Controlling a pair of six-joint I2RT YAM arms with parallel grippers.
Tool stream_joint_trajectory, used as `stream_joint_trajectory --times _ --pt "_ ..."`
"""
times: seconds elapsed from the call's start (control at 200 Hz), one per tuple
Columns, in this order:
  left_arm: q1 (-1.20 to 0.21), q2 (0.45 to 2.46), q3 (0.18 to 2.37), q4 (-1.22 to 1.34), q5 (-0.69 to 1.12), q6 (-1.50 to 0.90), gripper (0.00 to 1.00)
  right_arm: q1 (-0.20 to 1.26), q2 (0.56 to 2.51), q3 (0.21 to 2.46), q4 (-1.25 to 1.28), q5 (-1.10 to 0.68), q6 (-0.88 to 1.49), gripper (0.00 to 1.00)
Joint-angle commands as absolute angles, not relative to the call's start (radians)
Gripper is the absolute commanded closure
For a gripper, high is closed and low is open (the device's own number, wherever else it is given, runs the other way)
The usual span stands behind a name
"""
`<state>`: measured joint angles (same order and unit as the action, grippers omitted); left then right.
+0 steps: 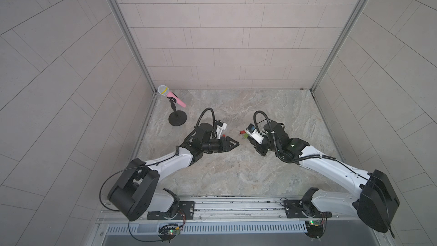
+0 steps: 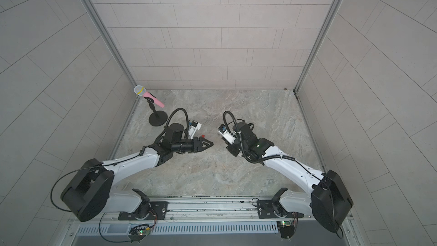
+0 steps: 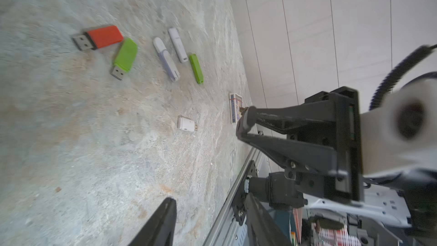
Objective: Close the usb drive cover
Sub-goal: Close the cover of the USB drive, then place the USB drive at the center of the board.
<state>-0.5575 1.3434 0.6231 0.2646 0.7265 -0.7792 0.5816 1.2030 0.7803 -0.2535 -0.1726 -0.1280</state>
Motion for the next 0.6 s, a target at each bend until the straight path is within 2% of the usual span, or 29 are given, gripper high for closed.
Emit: stream_joint_trajectory --times 0.0,0.12,0.28,0.4,0.595 --pt "-0.552 1.283 0.651 0.126 0.600 -0.696 0.42 0.476 1.213 0.752 -0.309 -0.153 0.108 0.84" --pt "-0.549 1.243 0.635 0.080 0.552 -0.669 0.41 0.354 1.332 0.813 -0.453 -0.177 0.205 0.85" --pt "-0.543 1.165 0.616 0.021 0.468 -0.638 0.41 0.321 1.567 0.980 -0.683 -0.156 0.192 0.85" --pt "-0.537 1.100 0.589 0.002 0.392 -0.628 0.41 0.321 1.657 1.019 -0.708 -0.131 0.196 0.86" --pt "-0.515 1.021 0.563 -0.051 0.324 -0.608 0.41 0.324 1.705 1.041 -0.711 -0.118 0.194 0.80"
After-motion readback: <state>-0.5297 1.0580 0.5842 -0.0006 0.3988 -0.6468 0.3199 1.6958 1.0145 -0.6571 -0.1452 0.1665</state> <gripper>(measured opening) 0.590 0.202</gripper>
